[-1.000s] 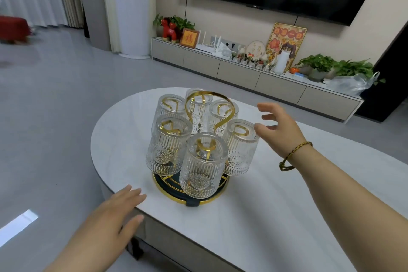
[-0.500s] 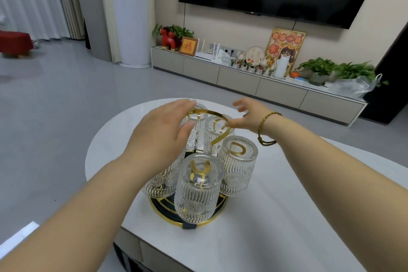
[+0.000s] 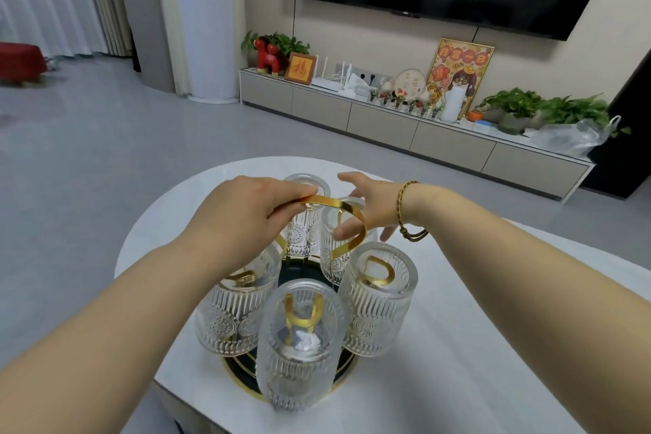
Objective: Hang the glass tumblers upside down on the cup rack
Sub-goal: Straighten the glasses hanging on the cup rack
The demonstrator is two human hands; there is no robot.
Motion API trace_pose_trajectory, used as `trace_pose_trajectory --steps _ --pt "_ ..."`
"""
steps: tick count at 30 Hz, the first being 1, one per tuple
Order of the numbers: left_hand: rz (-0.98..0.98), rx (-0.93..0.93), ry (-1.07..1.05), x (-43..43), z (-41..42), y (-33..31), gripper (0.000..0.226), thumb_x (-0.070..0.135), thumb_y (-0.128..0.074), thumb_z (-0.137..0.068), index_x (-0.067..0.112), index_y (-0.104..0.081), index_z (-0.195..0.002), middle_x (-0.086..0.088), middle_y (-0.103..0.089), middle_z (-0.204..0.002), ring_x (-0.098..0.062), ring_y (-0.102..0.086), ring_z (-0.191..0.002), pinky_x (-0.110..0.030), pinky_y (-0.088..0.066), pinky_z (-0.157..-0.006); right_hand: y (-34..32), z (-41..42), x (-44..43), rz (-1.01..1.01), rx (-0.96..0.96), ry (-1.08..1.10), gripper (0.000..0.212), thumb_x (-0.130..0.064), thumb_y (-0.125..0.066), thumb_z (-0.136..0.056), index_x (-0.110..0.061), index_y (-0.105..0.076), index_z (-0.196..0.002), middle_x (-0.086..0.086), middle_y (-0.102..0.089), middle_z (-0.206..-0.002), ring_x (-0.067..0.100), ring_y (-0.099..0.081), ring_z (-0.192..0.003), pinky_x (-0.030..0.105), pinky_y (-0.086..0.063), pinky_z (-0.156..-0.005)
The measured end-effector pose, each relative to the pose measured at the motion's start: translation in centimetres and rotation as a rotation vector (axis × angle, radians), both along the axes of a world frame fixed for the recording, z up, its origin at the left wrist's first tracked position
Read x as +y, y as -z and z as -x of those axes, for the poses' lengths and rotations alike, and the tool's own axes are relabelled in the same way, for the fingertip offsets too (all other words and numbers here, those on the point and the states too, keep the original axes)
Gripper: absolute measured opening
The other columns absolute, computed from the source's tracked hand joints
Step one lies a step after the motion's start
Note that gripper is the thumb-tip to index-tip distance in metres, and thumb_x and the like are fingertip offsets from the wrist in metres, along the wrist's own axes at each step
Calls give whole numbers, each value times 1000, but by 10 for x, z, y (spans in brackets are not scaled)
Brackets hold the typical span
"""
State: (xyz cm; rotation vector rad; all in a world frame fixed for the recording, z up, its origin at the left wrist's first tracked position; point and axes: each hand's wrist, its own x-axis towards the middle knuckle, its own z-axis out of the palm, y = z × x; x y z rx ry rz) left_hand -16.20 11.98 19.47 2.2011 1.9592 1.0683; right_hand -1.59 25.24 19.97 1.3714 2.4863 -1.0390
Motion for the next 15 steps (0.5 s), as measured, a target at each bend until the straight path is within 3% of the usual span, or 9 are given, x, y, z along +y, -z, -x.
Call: trace_pose_trajectory --steps 3,8,10,12,15 --pt "25 -1 -13 -7 1 0 30 22 -51 -87 31 -57 -115 -6 -71 -103 -24 -59 -83 -29 -42 -67 0 5 -6 -81 -64 -80 104 -37 -74 -60 -35 -4 -136 11 -25 -146 37 -43 -119 46 -54 -80" --pt "40 121 -67 -13 -2 1 33 29 -39 -93 33 -46 -125 2 -62 -123 -25 -58 -107 -35 -46 -80 -4 2 -6 -227 -44 -107 93 -32 -69 -67 -28 -7 -136 14 -36 -140 25 -48 -101 30 -50 -67" --pt "16 162 -7 -19 -5 1 39 31 -33 -90 25 -45 -127 -2 -61 -124 -28 -58 -108 -39 -48 -84 -4 -1 -5 -264 -1 -105 89 -30 -68 -68 -24 -11 -136 11 -40 -138 21 -47 -98 29 -47 -76" --pt "17 182 34 -23 -7 0 46 30 -33 -85 21 -43 -129 -1 -54 -132 -26 -54 -117 -40 -43 -96 -3 -6 -5 -273 26 -111 85 -31 -68 -69 -22 -16 -135 8 -42 -137 21 -47 -108 29 -40 -88" --pt "46 169 36 -25 -6 4 42 30 -30 -93 27 -30 -135 10 -37 -143 -14 -38 -131 -24 -23 -101 -3 -13 -6 -232 69 -128 77 -30 -67 -70 -22 -23 -133 6 -41 -138 17 -42 -111 25 -34 -90"
